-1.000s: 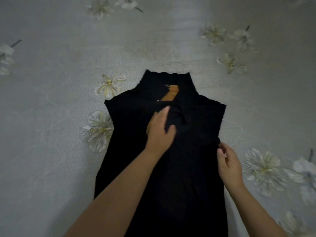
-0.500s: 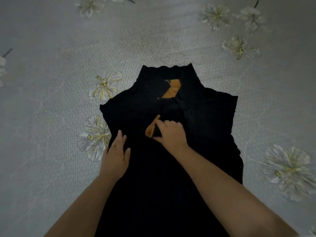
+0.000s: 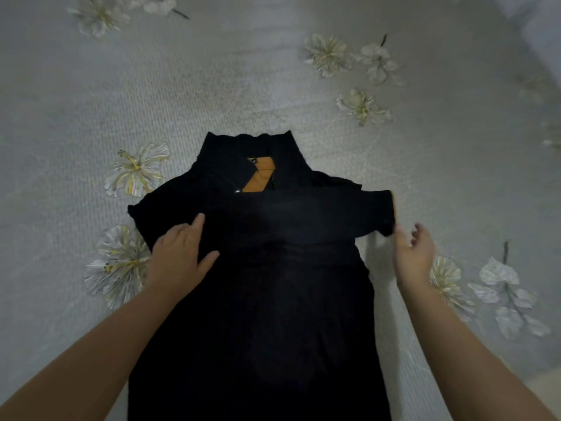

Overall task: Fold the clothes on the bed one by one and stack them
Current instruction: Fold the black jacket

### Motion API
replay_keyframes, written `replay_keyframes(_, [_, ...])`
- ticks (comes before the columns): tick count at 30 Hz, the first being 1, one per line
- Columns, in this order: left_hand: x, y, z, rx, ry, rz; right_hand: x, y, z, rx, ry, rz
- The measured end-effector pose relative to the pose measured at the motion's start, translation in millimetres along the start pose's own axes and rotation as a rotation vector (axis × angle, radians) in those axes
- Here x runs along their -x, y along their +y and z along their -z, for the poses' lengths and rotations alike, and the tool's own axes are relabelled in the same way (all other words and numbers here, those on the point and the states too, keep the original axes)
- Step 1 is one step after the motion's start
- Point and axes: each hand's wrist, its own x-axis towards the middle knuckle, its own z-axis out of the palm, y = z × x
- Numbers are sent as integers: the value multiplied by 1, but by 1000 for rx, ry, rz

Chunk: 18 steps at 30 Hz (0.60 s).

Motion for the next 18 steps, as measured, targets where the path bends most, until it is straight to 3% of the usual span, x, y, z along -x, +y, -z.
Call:
replay_keyframes(2, [-3,5,-8,-15,14,-197,-6,-7,-21,263,-99,291])
replay_keyframes(3, [-2,8,-12,-34,0,-258,-13,-7,-30,382,-134,350])
replay_keyframes(8, [4,-4,-20,-151,25,-353,-41,-5,-49,546,-128,132])
replay_keyframes(11, [10,-25,-10,-171,-8,-355,-38,-6,-47,416,-217,234])
replay_keyframes(14, [21,-58,7,-123,-76,-316,-17,-13,-41,363,-178,346])
replay_keyframes(18, [46,-85,20,-77,-177,-376,25,-2,-46,458,-237,306])
